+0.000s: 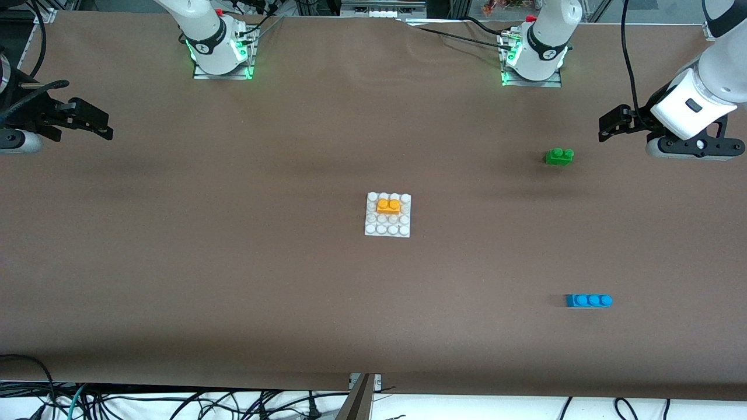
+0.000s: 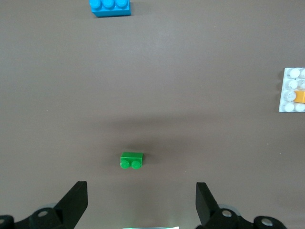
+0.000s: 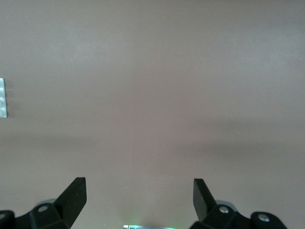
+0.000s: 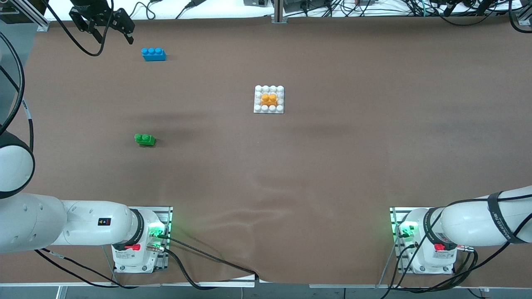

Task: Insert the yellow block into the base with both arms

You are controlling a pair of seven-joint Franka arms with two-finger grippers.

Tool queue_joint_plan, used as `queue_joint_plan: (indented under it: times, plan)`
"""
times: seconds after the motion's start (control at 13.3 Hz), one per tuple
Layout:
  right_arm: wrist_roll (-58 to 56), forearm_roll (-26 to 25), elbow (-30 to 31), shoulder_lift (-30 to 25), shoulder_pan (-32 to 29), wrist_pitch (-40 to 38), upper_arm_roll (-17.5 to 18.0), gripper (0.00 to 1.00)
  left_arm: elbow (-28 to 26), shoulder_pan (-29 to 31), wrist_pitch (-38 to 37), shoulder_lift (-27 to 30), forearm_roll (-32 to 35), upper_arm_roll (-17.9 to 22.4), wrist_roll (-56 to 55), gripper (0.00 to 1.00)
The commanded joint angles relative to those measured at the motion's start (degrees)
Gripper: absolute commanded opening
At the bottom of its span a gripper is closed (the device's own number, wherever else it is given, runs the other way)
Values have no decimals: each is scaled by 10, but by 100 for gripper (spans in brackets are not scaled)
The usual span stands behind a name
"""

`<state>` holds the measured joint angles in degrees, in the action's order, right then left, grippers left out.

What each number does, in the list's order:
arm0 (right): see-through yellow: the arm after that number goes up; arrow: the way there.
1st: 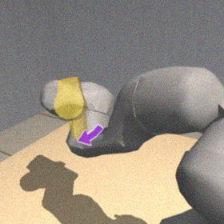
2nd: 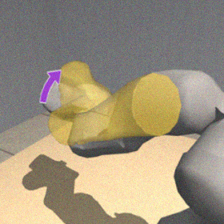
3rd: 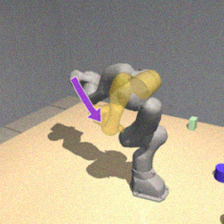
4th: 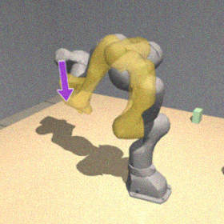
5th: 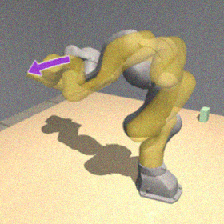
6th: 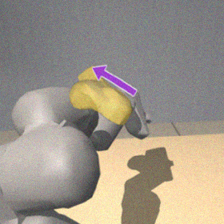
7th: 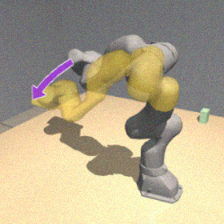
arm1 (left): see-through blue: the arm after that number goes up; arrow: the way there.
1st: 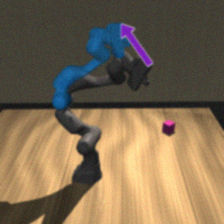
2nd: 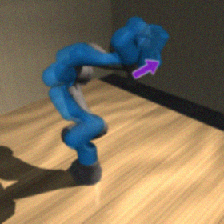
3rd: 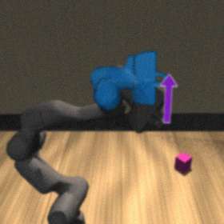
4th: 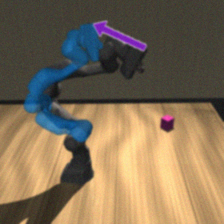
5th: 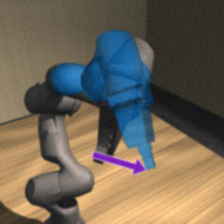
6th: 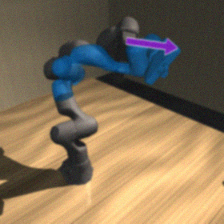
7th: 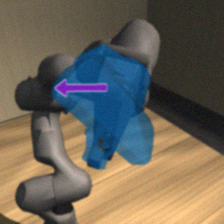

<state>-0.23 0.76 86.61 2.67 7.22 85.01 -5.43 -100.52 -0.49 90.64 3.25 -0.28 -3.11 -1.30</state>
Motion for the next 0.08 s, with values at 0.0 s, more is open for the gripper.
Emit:
queue_joint_plan:
  times: [0.0]
  plan:
    - [7, -2, -4, 0, 2, -6, 1, 99, 15, -13, -12, 0, 16, 8, 11, 100]
